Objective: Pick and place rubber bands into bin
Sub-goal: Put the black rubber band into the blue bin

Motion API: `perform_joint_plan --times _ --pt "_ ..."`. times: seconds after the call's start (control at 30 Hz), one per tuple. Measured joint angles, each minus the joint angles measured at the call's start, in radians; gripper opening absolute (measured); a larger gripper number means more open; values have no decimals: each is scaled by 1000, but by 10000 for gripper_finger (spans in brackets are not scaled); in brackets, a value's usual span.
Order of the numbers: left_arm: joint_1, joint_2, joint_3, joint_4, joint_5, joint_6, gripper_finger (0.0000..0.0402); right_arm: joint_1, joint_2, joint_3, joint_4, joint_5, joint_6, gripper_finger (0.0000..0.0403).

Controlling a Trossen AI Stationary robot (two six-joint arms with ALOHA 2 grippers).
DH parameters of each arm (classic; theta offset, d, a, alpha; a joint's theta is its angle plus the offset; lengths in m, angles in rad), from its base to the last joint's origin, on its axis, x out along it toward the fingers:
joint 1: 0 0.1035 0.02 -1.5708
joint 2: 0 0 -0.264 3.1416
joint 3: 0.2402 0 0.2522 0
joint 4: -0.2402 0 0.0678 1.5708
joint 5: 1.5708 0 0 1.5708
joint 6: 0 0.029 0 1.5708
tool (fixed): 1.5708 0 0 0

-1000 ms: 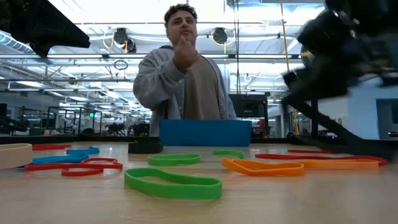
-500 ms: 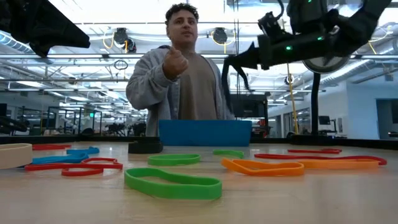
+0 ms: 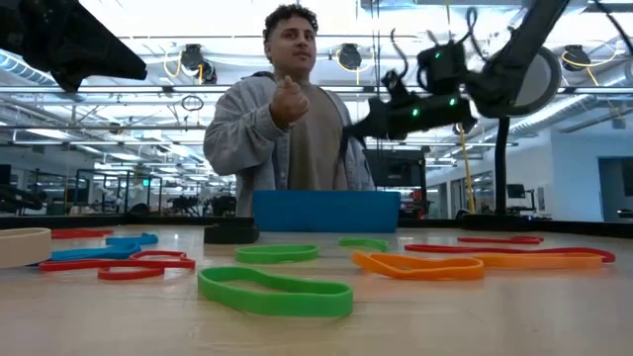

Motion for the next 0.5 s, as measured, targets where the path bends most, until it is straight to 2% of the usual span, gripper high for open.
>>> perform_joint_plan --times 0.23,0.4,0.5 --pt "0 0 0 -1 13 0 106 -35 120 3 -32 0 34 54" --pt "0 0 0 -1 19 0 106 -41 123 3 -125 6 25 126" --pt "0 0 0 -1 19 0 106 -40 60 3 -265 64 -9 173"
